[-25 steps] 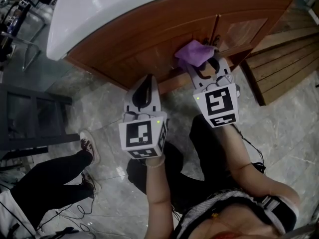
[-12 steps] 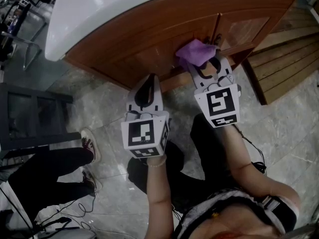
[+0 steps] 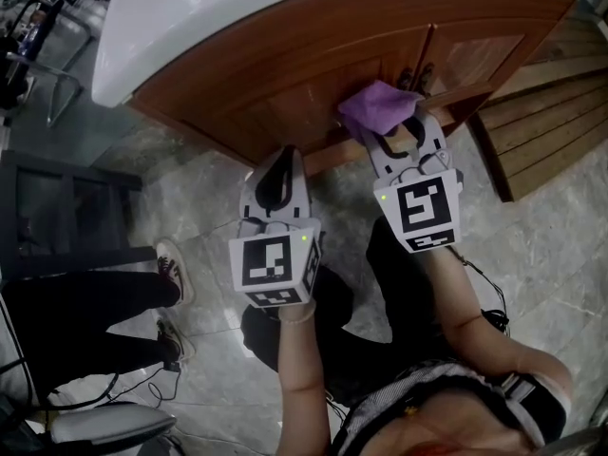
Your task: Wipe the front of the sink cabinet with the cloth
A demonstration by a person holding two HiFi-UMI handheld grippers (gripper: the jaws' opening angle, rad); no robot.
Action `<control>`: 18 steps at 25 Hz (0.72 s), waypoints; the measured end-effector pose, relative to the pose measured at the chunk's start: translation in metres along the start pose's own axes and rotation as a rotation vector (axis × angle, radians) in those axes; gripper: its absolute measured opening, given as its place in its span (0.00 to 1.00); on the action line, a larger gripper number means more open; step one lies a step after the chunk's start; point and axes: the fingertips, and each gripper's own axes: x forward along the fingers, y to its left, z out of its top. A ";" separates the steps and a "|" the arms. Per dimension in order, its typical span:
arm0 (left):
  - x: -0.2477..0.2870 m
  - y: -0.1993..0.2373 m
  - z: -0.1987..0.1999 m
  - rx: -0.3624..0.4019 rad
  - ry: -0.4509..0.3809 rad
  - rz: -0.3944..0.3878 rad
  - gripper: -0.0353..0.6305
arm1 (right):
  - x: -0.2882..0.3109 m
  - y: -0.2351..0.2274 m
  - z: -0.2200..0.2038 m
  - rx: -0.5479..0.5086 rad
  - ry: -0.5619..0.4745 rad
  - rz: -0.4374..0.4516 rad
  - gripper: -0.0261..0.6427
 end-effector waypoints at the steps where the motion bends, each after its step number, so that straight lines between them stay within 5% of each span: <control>1: -0.002 0.003 -0.001 -0.002 0.004 0.007 0.05 | 0.000 0.009 0.002 -0.008 -0.004 0.024 0.31; 9: -0.021 0.028 -0.010 -0.016 0.026 0.082 0.05 | 0.015 0.095 0.007 -0.017 -0.036 0.230 0.31; 18: -0.045 0.054 -0.021 -0.056 0.040 0.146 0.06 | 0.032 0.149 0.004 -0.035 -0.044 0.304 0.31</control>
